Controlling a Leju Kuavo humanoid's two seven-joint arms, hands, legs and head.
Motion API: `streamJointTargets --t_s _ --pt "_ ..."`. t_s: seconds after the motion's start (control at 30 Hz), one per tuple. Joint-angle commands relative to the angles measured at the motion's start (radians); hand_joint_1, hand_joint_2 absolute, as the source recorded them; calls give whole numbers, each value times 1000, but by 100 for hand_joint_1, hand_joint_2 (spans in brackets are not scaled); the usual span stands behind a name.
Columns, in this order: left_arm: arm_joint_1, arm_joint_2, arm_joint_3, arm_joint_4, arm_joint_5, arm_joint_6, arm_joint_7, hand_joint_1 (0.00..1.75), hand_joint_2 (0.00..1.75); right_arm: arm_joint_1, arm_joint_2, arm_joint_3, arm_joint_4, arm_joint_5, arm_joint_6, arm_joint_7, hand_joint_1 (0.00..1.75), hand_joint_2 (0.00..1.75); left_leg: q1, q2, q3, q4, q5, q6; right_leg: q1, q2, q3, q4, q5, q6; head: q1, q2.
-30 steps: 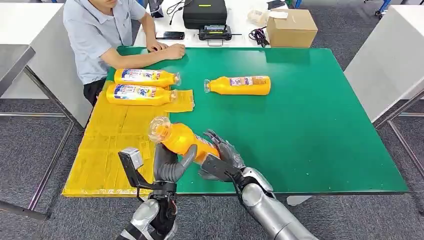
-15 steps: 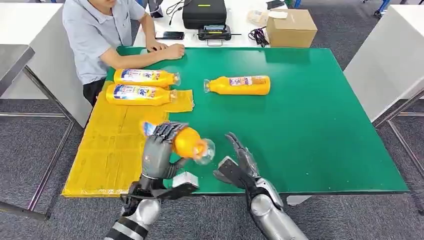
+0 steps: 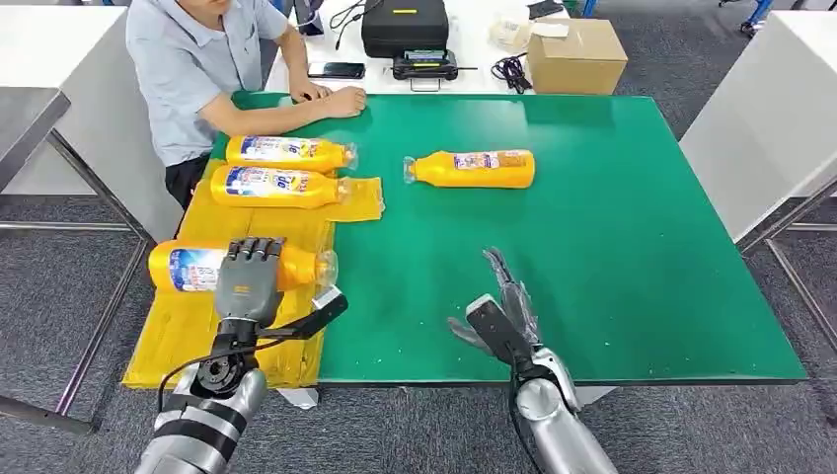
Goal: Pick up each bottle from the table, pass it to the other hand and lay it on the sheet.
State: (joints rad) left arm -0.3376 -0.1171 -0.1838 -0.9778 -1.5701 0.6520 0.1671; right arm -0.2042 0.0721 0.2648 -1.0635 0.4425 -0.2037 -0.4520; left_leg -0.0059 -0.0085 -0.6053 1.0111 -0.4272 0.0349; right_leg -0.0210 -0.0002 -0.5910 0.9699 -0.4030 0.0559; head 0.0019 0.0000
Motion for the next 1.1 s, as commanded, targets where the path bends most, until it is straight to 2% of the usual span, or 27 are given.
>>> streamJointTargets --t_s 0.03,0.23,0.27,0.3,0.4,0.6,0.67,0.7,0.73,0.77,0.8,0.83,1.1 --pt "-187 88 -138 342 0 -110 75 175 175 -39 11 -38 24 1 43 -4 0 175 1 0 4 0 -1 -2 1 -1 4 0 -2 -3 0 0" --pt "-218 85 -153 405 4 -111 66 173 175 -47 12 -39 29 1 50 -4 0 175 1 1 3 1 -2 -3 2 0 3 1 -1 -3 0 0" --pt "-223 79 -148 416 17 -115 47 168 175 -47 12 -39 30 0 52 -4 0 175 1 1 3 0 -1 -2 2 1 3 0 -1 -3 0 0" --pt "-229 73 -149 429 23 -123 27 175 175 -47 11 -40 30 0 55 -4 0 175 1 1 3 0 -1 -2 2 0 3 0 -1 -3 0 0" --pt "-230 40 -128 434 89 -142 -37 175 175 -43 12 -42 23 1 64 -6 0 175 1 0 1 0 -1 -1 1 -1 1 0 -1 -1 0 0" --pt "-241 20 -117 430 158 -202 -68 168 175 -44 15 -37 19 5 74 -6 0 175 2 0 4 2 -3 -3 2 -1 5 0 -2 -3 0 0" --pt "-244 15 -104 434 201 -215 -98 129 175 -48 14 -39 22 7 75 -5 0 175 2 0 4 2 -3 -3 2 -1 5 1 -2 -4 0 0" --pt "-244 11 -97 433 225 -219 -110 131 175 -49 14 -39 21 8 75 -5 0 175 1 0 2 1 -1 -2 2 -1 3 0 -1 -2 0 0" --pt "-243 9 -92 433 244 -223 -116 108 175 -50 13 -40 19 8 76 -5 0 175 2 0 3 1 -2 -3 2 0 4 0 -1 -3 0 0" --pt "-243 9 -92 433 244 -223 -116 99 175 -50 13 -40 19 8 76 -5 0 175 2 0 4 1 -2 -3 2 0 4 0 -2 -3 0 0" --pt "-243 9 -88 429 259 -213 -122 31 175 -53 11 -41 16 8 77 -5 0 175 1 -1 2 0 -1 -1 1 -1 2 0 -1 -2 0 0" --pt "-245 11 -89 431 258 -215 -121 2 175 -54 11 -41 16 8 77 -5 0 175 1 -1 2 1 -1 -2 2 -1 3 0 -1 -3 0 0" --pt "-257 25 -95 480 268 -236 -102 0 175 -65 14 -39 37 14 81 -3 0 175 1 1 3 0 -1 -1 1 1 3 0 0 -2 0 0"
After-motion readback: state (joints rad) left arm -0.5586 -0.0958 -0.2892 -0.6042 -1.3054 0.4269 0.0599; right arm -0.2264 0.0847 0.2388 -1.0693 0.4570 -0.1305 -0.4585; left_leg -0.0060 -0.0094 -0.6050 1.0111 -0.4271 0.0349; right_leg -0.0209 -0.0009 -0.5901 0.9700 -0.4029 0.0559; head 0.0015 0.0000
